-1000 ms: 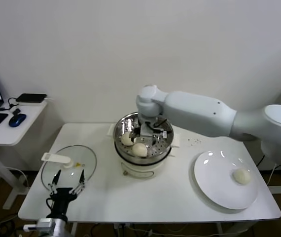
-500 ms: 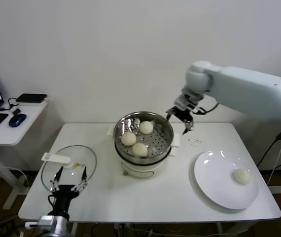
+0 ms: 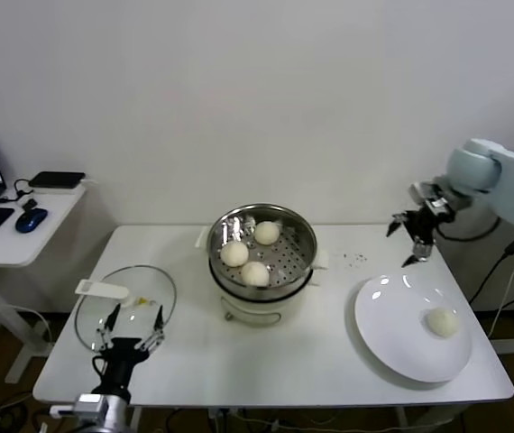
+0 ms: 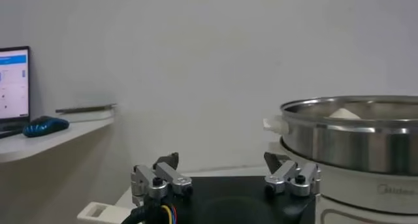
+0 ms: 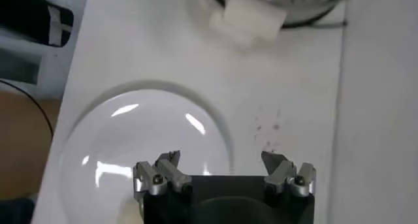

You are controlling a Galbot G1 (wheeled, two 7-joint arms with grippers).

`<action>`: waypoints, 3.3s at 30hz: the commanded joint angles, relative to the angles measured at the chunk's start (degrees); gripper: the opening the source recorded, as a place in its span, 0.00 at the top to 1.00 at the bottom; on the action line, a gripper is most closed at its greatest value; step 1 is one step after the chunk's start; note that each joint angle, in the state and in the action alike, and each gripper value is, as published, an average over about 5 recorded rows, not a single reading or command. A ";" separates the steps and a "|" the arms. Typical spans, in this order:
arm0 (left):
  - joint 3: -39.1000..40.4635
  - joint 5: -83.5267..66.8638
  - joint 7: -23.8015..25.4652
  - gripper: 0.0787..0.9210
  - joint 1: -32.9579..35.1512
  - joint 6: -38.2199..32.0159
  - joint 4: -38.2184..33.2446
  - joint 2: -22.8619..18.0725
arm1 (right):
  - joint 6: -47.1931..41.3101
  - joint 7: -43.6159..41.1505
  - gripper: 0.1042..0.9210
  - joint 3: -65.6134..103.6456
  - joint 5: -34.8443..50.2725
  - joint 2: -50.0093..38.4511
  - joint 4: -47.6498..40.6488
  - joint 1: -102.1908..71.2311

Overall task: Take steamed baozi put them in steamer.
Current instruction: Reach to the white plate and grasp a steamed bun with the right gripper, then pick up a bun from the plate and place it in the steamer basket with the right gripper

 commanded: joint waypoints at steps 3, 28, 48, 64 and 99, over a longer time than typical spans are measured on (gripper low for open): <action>0.51 0.20 0.02 0.12 0.49 -0.26 -0.16 -0.20 | -4.02 1.48 0.12 14.97 -7.05 -11.00 -1.27 -22.03; 0.65 0.21 0.03 0.12 0.27 -0.32 0.36 -0.50 | 7.63 1.00 0.12 26.07 -28.61 -3.06 -11.16 -33.91; 0.65 0.07 0.05 0.12 -0.25 -0.10 0.76 -0.48 | 7.19 1.76 0.12 26.85 -28.82 0.02 -12.95 -34.62; 0.54 0.02 0.06 0.12 -0.31 -0.10 0.97 -0.39 | 6.97 1.60 0.35 27.74 -29.44 -0.27 -12.88 -35.27; 0.61 -0.56 0.40 0.12 -0.20 -0.70 -0.22 -0.36 | -6.35 1.56 0.40 -23.22 25.56 18.74 -7.90 18.19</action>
